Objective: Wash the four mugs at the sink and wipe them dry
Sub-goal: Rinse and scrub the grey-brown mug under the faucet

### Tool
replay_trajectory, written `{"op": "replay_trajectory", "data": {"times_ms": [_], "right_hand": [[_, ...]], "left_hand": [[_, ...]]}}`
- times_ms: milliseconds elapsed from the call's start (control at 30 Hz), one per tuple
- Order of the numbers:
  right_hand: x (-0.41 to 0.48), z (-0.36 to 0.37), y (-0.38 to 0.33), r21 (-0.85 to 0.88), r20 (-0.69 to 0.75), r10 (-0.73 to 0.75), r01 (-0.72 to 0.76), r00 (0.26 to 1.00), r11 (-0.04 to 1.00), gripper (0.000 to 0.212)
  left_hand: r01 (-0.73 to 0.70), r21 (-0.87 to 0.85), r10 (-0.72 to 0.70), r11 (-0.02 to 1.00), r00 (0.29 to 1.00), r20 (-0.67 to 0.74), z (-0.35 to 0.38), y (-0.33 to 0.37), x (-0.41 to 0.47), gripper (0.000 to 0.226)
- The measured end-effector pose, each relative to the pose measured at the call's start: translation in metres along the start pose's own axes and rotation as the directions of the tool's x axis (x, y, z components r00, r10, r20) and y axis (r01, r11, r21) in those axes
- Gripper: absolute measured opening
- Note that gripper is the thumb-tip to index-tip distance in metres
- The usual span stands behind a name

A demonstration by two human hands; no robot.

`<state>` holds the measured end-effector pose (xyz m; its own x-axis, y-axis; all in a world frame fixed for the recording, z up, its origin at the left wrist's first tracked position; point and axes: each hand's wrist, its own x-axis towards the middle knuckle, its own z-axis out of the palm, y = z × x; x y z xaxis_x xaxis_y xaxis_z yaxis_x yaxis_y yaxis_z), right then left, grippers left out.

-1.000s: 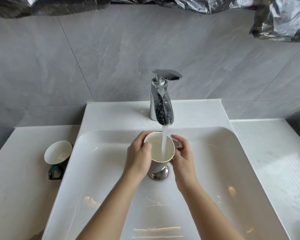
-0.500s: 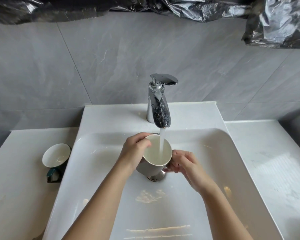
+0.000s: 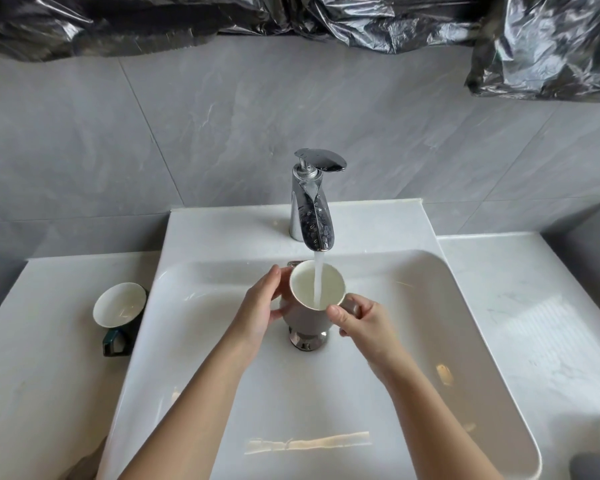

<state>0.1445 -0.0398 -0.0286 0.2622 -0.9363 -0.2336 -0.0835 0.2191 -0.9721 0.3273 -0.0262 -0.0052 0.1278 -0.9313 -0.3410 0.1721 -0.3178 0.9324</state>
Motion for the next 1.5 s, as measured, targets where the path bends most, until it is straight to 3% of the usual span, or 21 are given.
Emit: {"op": "replay_trajectory", "data": {"times_ms": [200,333,567,667,733,800,900,933,1033,1233,1300,1367,1433,1500], "right_hand": [[-0.005,-0.004,0.011,0.075,-0.061,-0.005,0.01,0.998,0.997,0.045],[-0.003,0.003,0.007,0.086,0.019,-0.023,0.021,1.0,0.996,0.042],[-0.002,-0.002,0.003,0.073,-0.027,-0.034,0.036,0.999,0.997,0.039],[-0.003,-0.006,-0.001,0.078,-0.006,-0.032,0.032,0.999,0.996,0.04],[-0.002,-0.004,-0.004,0.046,0.028,-0.027,0.025,0.999,0.999,0.041],[0.0,-0.001,-0.006,0.041,0.014,-0.033,0.032,0.999,0.999,0.036],[-0.001,0.005,-0.013,0.048,0.049,-0.033,0.031,0.998,0.998,0.03],[-0.003,0.006,-0.015,0.034,0.063,-0.03,0.028,0.998,0.999,0.029],[-0.006,0.004,-0.013,0.002,0.057,-0.027,0.027,0.998,1.0,0.052],[-0.009,0.002,-0.017,-0.008,0.038,-0.037,0.037,0.999,0.999,0.055],[-0.011,0.0,-0.018,-0.031,0.041,-0.037,0.038,0.998,0.999,0.055],[-0.013,-0.002,-0.017,-0.056,0.045,-0.025,0.027,0.999,0.998,0.055],[-0.016,-0.005,-0.016,-0.071,0.053,-0.006,0.01,0.999,0.997,0.049],[-0.021,-0.008,-0.018,-0.073,0.069,0.027,-0.022,0.997,0.997,0.034]], "left_hand": [[0.034,0.035,-0.033,0.999,0.999,-0.017,0.001,0.002,0.0,0.045],[0.014,0.064,-0.013,0.998,1.0,-0.012,0.011,0.011,-0.004,0.04],[-0.082,0.185,0.093,0.979,0.994,-0.053,0.011,0.023,-0.006,0.031],[-0.192,0.228,0.228,0.955,0.963,-0.144,0.009,0.029,-0.007,0.017],[-0.339,0.327,0.417,0.882,0.886,-0.204,0.009,0.037,-0.012,0.016],[-0.496,0.459,0.635,0.737,0.741,-0.219,0.011,0.052,-0.016,0.021],[-0.663,0.602,0.838,0.445,0.545,-0.02,0.02,0.084,-0.016,0.039],[-0.677,0.635,0.841,0.372,0.536,0.079,0.023,0.094,-0.013,0.046],[-0.631,0.729,0.735,0.265,0.622,0.271,0.035,0.112,-0.003,0.056],[-0.541,0.84,0.709,0.024,0.601,0.368,0.036,0.101,0.0,0.056],[-0.579,0.814,0.7,0.044,0.599,0.388,0.035,0.096,-0.003,0.057],[-0.659,0.72,0.719,0.217,0.607,0.338,0.03,0.088,-0.007,0.054],[-0.684,0.606,0.778,0.407,0.607,0.163,0.019,0.068,-0.019,0.049],[-0.593,0.536,0.735,0.6,0.674,-0.077,0.004,0.037,-0.033,0.039]]}}
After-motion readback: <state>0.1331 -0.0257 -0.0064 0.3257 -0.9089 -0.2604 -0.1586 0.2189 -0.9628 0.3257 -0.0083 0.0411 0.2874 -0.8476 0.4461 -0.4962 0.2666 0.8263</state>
